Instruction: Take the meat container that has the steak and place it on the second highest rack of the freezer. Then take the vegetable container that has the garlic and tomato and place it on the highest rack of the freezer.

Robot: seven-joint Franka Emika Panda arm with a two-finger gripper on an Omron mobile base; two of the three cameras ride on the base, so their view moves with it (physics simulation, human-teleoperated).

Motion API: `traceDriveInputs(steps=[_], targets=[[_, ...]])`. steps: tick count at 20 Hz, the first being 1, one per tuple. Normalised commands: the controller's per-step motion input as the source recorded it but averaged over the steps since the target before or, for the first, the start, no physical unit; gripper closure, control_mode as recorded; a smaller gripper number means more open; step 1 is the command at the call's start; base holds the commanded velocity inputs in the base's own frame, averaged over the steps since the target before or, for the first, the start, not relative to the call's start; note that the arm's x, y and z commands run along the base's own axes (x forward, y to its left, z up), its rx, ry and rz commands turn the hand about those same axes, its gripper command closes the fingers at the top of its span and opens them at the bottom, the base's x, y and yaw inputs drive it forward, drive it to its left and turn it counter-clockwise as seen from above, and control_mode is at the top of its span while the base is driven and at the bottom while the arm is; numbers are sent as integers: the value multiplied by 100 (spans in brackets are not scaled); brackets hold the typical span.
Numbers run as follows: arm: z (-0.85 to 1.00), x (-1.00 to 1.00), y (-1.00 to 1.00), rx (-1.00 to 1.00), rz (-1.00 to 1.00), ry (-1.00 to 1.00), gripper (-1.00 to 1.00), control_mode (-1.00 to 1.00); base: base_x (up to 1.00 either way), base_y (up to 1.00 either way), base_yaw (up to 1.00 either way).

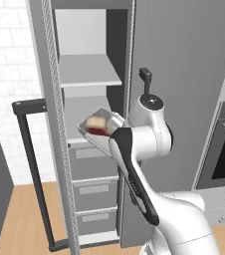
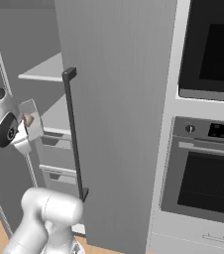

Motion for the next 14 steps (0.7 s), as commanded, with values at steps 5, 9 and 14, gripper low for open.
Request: traceDriveInputs(steps=[5, 9, 14], targets=[[-29, 90, 27, 1, -14, 8, 100, -100, 0, 0, 0], [-21, 87, 19, 3, -18, 8, 100, -100, 0, 0, 0], [-40, 81, 5, 10, -12, 11, 100, -100, 0, 0, 0]])
